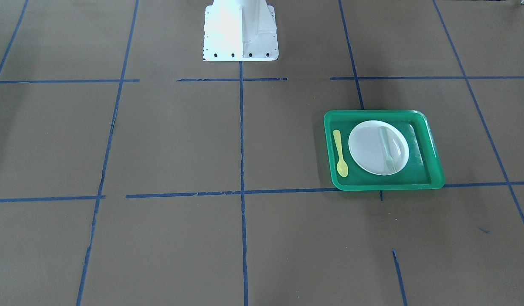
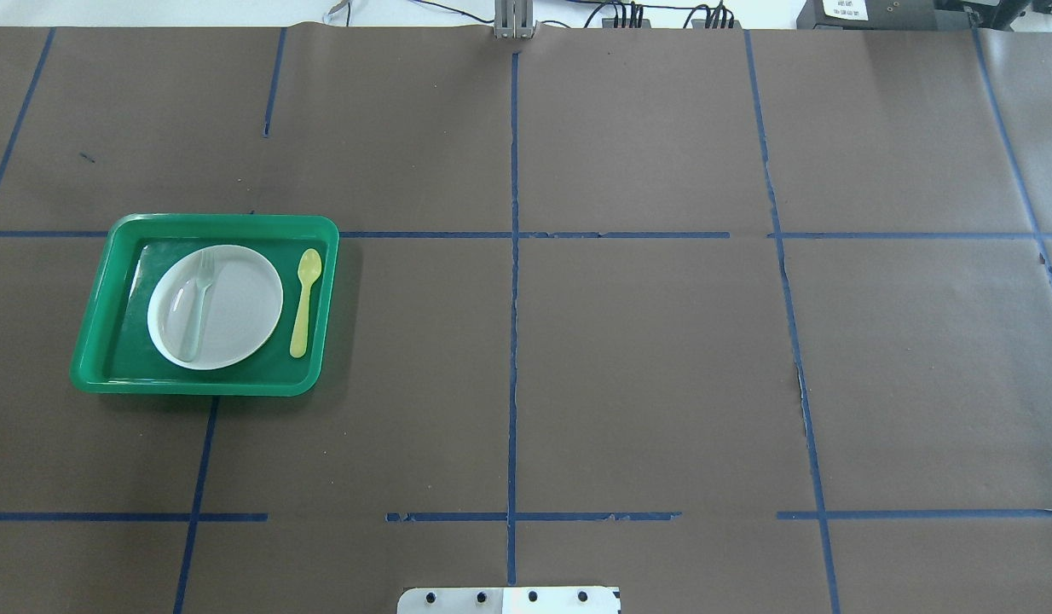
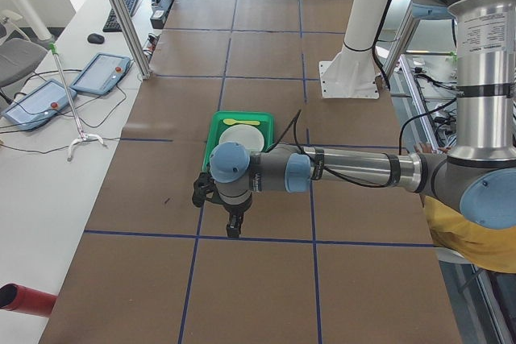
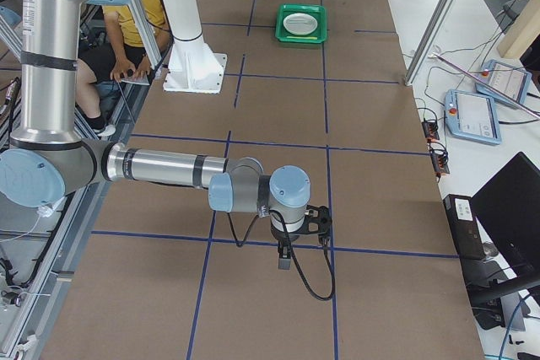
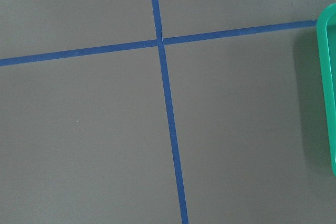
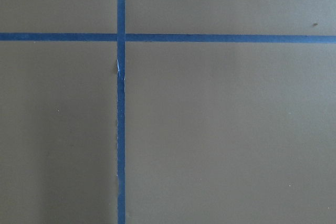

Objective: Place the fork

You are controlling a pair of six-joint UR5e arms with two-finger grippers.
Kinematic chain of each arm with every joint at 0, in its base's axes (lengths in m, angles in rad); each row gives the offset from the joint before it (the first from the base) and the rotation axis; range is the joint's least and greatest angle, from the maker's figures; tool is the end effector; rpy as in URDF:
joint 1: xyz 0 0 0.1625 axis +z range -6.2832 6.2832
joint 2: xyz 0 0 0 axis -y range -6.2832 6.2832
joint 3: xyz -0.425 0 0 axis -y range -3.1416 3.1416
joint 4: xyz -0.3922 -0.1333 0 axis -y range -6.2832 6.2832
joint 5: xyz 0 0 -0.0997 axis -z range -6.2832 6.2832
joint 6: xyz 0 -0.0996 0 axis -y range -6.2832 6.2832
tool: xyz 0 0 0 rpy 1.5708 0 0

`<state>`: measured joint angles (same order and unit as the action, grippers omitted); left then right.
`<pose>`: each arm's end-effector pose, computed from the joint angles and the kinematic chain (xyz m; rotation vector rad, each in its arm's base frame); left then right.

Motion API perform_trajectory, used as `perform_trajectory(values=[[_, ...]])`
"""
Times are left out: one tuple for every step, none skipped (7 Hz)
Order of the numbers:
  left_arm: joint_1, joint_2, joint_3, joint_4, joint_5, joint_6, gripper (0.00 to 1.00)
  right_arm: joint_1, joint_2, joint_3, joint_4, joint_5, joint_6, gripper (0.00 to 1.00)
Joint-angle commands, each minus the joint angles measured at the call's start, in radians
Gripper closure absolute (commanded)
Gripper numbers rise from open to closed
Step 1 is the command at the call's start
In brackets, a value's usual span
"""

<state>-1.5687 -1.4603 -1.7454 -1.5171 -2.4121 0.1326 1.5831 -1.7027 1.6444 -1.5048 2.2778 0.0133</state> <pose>-0.0581 -0.4450 0.6251 0.0647 0.8395 0.1310 0.0740 -0.4350 0.6816 0.0070 -0.7070 0.0218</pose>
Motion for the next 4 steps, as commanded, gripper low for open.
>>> perform_trajectory(values=[[-0.002,0.006,-0.003,0.002,0.037,0.001,0.00,0.000,0.000,0.000,0.000,-0.001,0.000,0.00],[-0.002,-0.002,-0.005,0.002,0.038,-0.004,0.00,0.000,0.000,0.000,0.000,0.000,0.000,0.00],[-0.002,-0.026,-0.012,-0.012,0.033,0.001,0.00,0.000,0.000,0.000,0.000,0.000,0.000,0.00],[-0.002,-0.035,-0.023,-0.106,0.033,-0.019,0.00,0.000,0.000,0.000,0.000,0.000,0.000,0.00]])
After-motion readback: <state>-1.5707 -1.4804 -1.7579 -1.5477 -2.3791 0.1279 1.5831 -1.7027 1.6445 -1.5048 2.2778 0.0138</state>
